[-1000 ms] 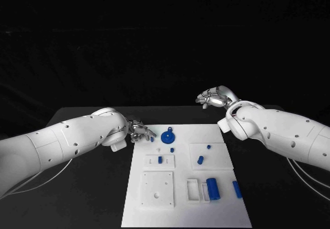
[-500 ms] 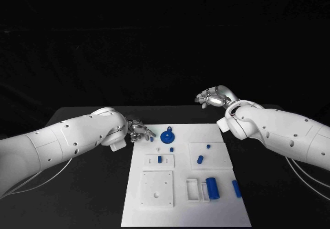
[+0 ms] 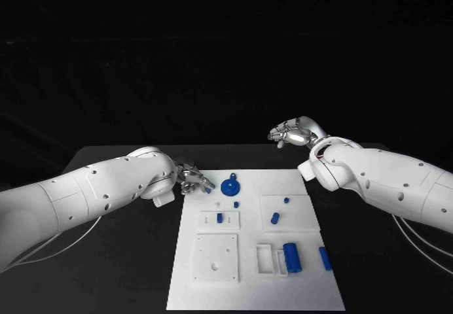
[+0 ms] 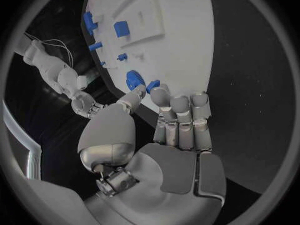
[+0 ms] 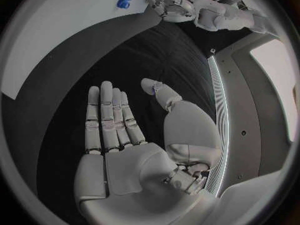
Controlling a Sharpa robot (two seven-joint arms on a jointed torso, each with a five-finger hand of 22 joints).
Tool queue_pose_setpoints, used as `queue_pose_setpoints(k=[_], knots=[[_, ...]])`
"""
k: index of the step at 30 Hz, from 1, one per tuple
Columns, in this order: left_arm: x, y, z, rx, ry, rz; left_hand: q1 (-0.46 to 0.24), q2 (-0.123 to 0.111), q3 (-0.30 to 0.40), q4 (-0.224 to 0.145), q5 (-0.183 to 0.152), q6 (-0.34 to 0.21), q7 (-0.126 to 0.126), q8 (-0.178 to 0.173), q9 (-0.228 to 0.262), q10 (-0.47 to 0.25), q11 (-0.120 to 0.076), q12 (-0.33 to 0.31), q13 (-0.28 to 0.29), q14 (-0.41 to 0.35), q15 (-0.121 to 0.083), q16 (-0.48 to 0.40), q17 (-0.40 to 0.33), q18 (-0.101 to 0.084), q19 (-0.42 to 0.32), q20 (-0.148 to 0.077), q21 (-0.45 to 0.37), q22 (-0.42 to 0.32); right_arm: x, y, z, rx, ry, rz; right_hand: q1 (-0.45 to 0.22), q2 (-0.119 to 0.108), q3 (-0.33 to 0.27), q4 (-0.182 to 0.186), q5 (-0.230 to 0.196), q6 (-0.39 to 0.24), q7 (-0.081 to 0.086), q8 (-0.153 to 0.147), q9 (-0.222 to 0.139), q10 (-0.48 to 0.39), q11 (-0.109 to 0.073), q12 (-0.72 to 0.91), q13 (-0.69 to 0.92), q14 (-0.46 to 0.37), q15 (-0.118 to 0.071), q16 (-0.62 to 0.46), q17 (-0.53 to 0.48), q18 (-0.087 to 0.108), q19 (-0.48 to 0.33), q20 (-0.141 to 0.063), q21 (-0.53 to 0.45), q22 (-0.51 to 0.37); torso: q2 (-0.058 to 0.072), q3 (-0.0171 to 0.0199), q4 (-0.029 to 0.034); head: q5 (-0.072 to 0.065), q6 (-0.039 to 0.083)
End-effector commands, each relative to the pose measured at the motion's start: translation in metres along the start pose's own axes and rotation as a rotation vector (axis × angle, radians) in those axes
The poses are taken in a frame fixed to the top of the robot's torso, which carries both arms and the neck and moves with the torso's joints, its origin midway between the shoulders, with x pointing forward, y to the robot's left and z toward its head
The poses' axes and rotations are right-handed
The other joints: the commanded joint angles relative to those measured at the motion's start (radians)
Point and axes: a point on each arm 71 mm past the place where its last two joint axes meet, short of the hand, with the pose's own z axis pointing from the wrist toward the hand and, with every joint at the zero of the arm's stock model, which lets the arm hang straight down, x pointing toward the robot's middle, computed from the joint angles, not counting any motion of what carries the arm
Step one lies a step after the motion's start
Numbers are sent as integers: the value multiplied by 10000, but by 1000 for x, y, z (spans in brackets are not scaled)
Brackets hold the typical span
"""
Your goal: Assemble the parts on the task board
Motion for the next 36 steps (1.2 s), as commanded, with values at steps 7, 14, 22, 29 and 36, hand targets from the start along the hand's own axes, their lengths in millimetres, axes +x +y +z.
queue_pose_setpoints(k=[7,14,22,29,36], knots=[[8,3,2,-73,439,155,209,307,-2,-282,-9,57,-2,-16,-70,-53,22,-69,-35,-88,3,10,-20,-135,-98,-1116,-68,28,2,1,1,-67,127,17,-2,119,-64,26,68,-86,6,28,-16,-69,-29,50,-21,-80,24,21,-12,136,-62,-6,-53,16,-2,4,4,7,-5],[7,6,2,-173,432,145,442,692,1,-607,-2,165,-15,19,-91,-16,12,-87,-66,-82,3,24,-32,-155,-98,-1113,-77,56,0,-1,0,-37,61,5,-42,136,-84,60,73,-85,7,34,-21,-69,-27,73,-51,-78,25,31,-19,137,-57,0,-53,21,-2,3,-2,23,-22],[7,9,1,-257,408,118,730,1035,88,-913,0,435,-82,173,-37,21,-44,-89,-81,-58,-27,49,-32,-152,-89,-1126,-71,79,1,0,0,-52,91,16,-64,138,-95,77,76,-84,6,37,-23,-70,-26,84,-67,-79,25,36,-23,137,-57,2,-55,23,-3,7,4,34,-28],[4,13,0,-304,174,-179,831,1392,74,-1323,2,945,-261,516,145,67,-214,-86,-99,-19,-151,84,-48,-191,-48,-1123,-81,101,1,-1,0,-35,97,22,-73,144,-98,87,80,-85,6,39,-25,-72,-27,91,-78,-80,25,39,-26,137,-56,1,-56,25,-4,3,-6,30,-23],[3,19,-2,-304,-4,-529,976,1077,850,-1112,-12,1158,-357,678,259,247,-309,-54,-110,133,-206,175,-51,-190,137,-1167,-53,103,1,-1,0,-25,112,36,-78,145,-101,92,84,-86,6,39,-27,-73,-27,96,-86,-81,25,40,-29,137,-56,1,-57,25,-3,4,0,16,-9]])
